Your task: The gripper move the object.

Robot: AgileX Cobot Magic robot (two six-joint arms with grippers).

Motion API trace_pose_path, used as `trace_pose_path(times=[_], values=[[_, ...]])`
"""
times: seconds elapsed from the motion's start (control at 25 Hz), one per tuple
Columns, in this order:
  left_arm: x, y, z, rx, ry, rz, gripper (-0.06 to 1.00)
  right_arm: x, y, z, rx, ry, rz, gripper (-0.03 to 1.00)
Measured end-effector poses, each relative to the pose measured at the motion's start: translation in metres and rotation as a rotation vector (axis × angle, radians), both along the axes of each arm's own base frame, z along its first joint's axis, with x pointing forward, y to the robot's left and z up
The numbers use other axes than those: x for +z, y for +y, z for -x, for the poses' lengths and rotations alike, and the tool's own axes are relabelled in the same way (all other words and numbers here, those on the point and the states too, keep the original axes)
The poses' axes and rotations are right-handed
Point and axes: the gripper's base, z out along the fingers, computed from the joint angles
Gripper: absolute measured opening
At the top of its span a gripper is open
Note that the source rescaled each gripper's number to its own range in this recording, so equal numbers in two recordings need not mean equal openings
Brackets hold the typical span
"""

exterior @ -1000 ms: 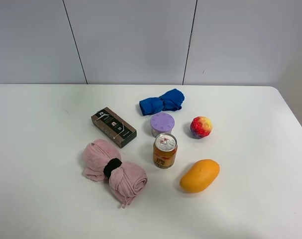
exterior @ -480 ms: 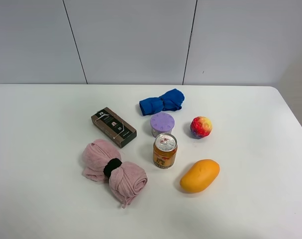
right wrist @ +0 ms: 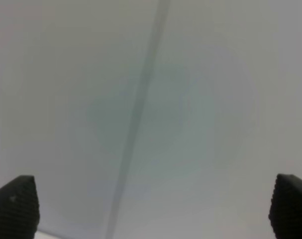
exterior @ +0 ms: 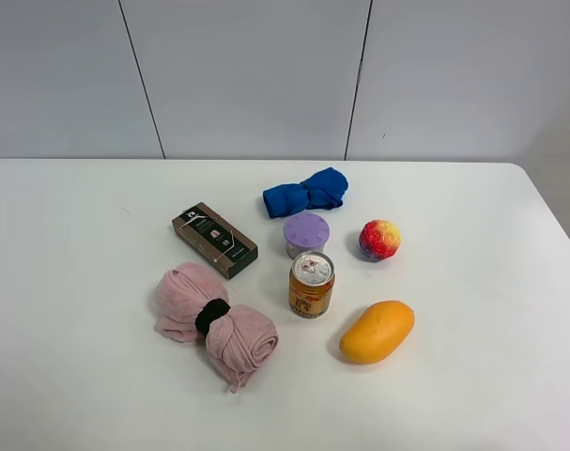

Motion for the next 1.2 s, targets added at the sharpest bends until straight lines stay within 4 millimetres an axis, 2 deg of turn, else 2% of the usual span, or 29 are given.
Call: trace_pose_path(times=[0.08,0.2,0.32,0.56,0.68,0.84,1.0,1.12,1.2], values=[[0.0,0.0,0.0,0.0,0.0,0.0,1.0,-0.017,-0.009,0.003,-0.078,0.059,0.017,0.8],[0.0,0.0,0.0,0.0,0.0,0.0,1.0,-0.054,-0.017,0.013,-0.137,0.169,0.02,0.8],[0.0,0.0,0.0,0.0,0.0,0.0,1.0,-0.107,-0.02,0.025,-0.16,0.3,0.006,0.8],[0.0,0.0,0.0,0.0,0.0,0.0,1.0,-0.197,-0.031,0.058,-0.292,0.361,-0.041,0.8],[0.0,0.0,0.0,0.0,0.0,0.0,1.0,-0.228,-0.034,0.077,-0.354,0.366,-0.055,0.8],[0.0,0.0,0.0,0.0,0.0,0.0,1.0,-0.248,-0.032,0.105,-0.346,0.304,-0.107,0.8],[0.0,0.0,0.0,0.0,0.0,0.0,1.0,-0.254,-0.032,0.134,-0.328,0.211,-0.14,0.8],[0.0,0.0,0.0,0.0,0.0,0.0,1.0,-0.26,-0.034,0.147,-0.267,0.178,-0.189,0.8],[0.0,0.0,0.0,0.0,0.0,0.0,1.0,-0.267,-0.036,0.148,-0.233,0.191,-0.21,0.8]])
